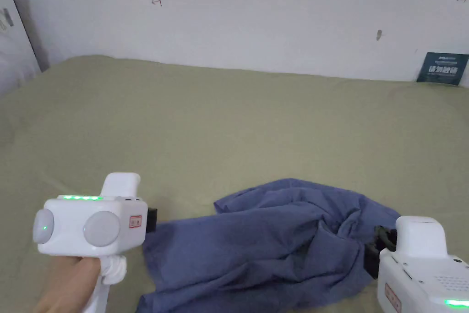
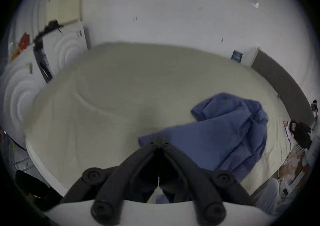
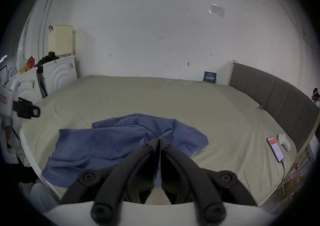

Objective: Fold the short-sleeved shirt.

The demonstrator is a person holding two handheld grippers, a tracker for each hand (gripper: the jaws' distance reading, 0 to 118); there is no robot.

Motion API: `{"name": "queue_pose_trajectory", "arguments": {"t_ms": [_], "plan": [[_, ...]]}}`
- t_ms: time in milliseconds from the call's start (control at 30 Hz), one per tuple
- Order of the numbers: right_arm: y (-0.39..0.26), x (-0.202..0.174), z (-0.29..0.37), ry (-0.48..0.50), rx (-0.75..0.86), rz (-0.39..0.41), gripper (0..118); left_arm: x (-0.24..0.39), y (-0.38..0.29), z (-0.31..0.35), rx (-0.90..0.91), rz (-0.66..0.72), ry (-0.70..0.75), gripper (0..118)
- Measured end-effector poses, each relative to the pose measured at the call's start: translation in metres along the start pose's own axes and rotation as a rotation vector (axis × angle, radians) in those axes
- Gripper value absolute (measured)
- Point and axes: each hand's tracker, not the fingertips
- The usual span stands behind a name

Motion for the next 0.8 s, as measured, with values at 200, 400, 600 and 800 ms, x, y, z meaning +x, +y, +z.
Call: {"name": "queue_pose_trajectory", "arguments": {"t_ms": [200,400,600,800], "plan": [[-0.009,0.029,-0.032,-0.031,-0.084,-0.005,7,-0.001,-0.004,-0.073,-0.137,-0.043,0.051,114],[-0.012,0.060,-0.061,-0.061,-0.144,-0.022,7,-0.008,-0.016,-0.081,-0.136,-0.045,0.055,81],[0.000,0.113,-0.127,-0.076,-0.301,-0.121,7,0.010,-0.012,-0.068,-0.123,-0.079,0.037,1],[0.008,0.145,-0.197,-0.074,-0.443,-0.185,116,0.015,-0.011,-0.075,-0.139,-0.069,0.050,1]]}}
